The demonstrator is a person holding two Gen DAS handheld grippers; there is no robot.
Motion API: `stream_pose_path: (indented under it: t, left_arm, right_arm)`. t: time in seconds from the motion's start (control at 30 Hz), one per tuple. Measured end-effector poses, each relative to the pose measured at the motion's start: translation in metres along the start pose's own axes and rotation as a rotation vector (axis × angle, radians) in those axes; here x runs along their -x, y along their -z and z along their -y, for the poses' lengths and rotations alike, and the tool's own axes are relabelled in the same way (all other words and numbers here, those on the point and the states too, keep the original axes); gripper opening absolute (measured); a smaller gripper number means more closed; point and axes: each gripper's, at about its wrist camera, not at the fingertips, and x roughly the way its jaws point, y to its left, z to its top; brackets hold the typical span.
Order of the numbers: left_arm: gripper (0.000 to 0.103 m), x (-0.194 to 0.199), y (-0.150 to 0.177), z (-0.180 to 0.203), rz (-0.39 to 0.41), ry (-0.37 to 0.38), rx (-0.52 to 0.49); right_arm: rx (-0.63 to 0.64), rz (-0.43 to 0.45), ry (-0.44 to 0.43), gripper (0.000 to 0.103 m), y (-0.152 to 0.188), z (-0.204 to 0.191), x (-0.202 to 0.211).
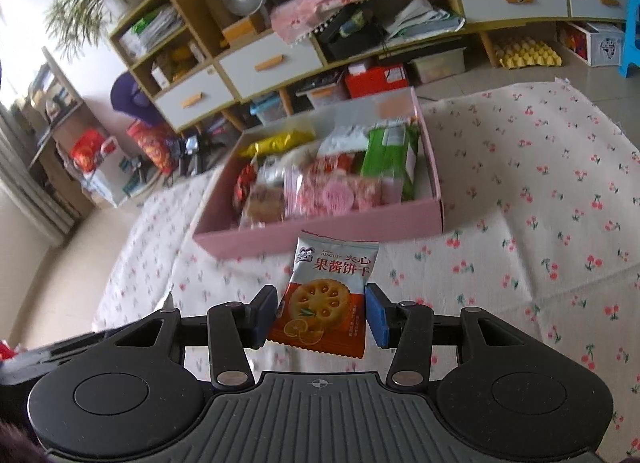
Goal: Organize snacks
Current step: 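Carry both packets over the pink box and lower them in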
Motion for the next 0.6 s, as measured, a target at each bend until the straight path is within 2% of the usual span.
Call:
stream_pose_path:
  t: [0.37, 0.6]
  left_arm:
    - [0.024, -0.03, -0.038, 0.015, 0.048, -0.021, 0.045]
    - [0.024, -0.047, -0.055, 0.018, 0.098, -0.079, 0.056]
  right_arm:
    - [-0.072, 0.069, 0.006, 0.047, -0.039, 0.008, -0.011]
    - [-0.138, 0.122, -0.002, 0.047, -0.059, 0.012, -0.024]
